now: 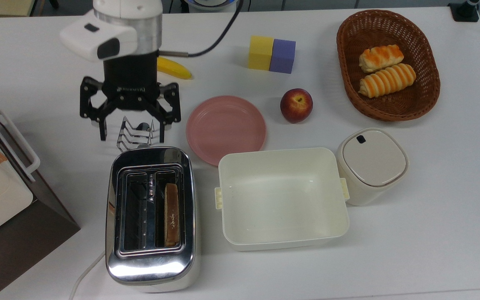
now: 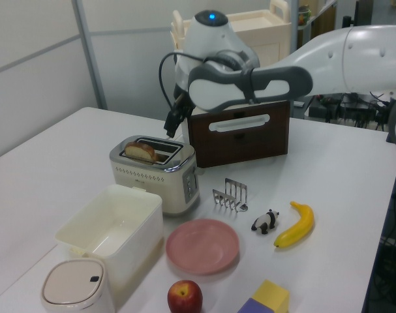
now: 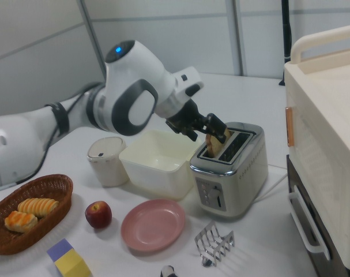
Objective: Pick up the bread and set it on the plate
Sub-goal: 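Move the open gripper over the toast slice in the silver toaster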
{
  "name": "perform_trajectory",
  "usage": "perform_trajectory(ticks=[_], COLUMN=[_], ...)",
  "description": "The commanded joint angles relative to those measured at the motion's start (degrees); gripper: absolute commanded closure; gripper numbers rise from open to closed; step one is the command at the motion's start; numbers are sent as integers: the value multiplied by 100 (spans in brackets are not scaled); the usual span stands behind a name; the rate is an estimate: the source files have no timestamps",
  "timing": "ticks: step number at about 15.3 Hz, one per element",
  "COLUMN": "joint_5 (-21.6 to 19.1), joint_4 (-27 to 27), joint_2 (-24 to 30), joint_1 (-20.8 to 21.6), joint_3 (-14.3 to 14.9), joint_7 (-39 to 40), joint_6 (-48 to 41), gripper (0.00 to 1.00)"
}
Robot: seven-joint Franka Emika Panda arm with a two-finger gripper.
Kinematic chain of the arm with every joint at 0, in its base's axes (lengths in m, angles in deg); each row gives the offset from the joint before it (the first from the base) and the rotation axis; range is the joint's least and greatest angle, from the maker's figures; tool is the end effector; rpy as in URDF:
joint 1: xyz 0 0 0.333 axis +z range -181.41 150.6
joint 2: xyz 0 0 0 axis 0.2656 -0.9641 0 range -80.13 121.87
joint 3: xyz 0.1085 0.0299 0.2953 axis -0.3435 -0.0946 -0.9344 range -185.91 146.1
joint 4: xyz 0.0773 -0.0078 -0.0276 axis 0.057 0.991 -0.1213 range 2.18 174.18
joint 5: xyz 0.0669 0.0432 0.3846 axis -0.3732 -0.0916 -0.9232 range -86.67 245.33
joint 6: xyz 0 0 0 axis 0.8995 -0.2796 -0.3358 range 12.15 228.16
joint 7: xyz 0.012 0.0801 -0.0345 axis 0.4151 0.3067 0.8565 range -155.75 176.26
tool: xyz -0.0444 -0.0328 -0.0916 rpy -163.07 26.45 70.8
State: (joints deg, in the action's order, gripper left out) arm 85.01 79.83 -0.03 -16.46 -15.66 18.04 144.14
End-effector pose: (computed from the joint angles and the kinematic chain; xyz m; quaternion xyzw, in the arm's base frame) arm 0.7082 -0.0589 0.5445 0.9665 0.0489 0.2375 0.0839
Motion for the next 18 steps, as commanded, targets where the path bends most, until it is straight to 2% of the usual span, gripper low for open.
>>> perform_trajectory(ticks=[1,3,5,9,18], joint_5=[117,170,188,477,733], joint_4=[-35,-35,-35,-9,-26], joint_2=[-300,-362,-362,-388,-678], joint_1=[35,26,26,18,-9], joint_3=[-37,-213,-240,-380,-389], joint_7=[-285,-409,-401,-366,-366], joint_6=[567,718,727,911,1490], gripper=[0,0,0,0,0])
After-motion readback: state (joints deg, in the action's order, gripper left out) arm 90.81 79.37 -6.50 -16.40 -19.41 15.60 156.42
